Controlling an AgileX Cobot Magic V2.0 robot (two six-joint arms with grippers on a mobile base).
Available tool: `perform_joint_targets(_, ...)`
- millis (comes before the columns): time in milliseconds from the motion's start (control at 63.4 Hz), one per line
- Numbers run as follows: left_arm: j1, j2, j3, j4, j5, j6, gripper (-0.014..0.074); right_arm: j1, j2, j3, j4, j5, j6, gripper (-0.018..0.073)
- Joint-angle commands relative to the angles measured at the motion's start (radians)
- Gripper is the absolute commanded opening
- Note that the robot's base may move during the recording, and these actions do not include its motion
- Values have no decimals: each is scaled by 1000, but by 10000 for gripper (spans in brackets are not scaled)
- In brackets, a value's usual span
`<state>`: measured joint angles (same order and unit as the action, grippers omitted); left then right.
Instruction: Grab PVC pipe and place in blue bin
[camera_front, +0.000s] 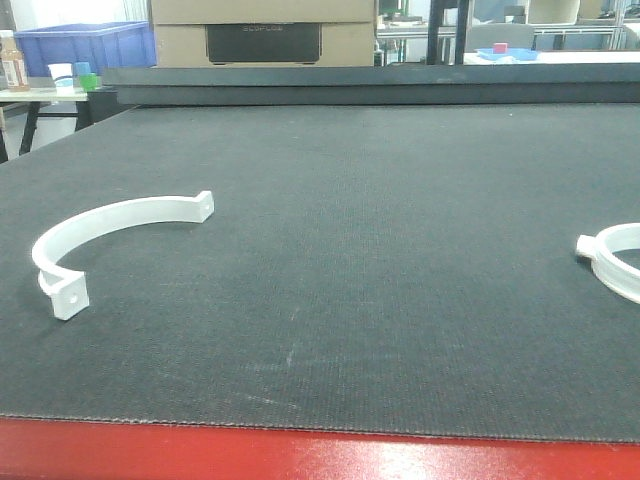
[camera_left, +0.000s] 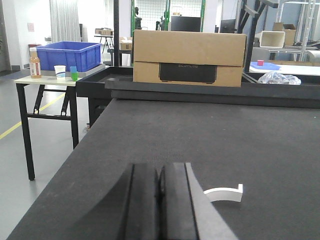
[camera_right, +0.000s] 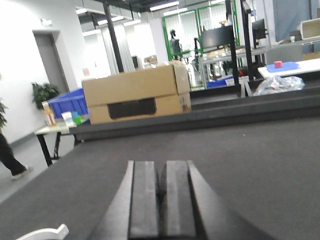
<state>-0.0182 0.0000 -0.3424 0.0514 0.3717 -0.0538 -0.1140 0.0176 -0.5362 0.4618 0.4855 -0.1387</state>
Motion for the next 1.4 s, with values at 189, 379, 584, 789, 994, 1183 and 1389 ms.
perform_joint_targets(189, 0, 0, -72, -51, 24, -2, -111, -4, 7, -13, 23, -81, 1, -160)
perform_joint_targets(379, 0, 7, -78, -75, 67, -2, -111, -4, 7, -13, 23, -145, 1, -160)
perform_joint_targets(584, 0, 87, -98, -73, 91, 0, -111, -4, 9, -13, 20, -129, 1, -160)
perform_joint_targets(789, 0, 276, -183, -65, 84, 27, -111, -4, 77, -13, 20, -88, 1, -160)
perform_joint_targets(994, 0, 497, -271, -17, 67, 27, -111, -4, 229, -13, 20, -89, 1, -160)
perform_joint_targets(1183, 0, 636, -290, -17, -34, 27, -111, -4, 379, -13, 20, -99, 1, -160)
perform_joint_targets(1389, 0, 752, -290, -29, -60, 27, -111, -4, 536, -13, 16, -111, -1, -160)
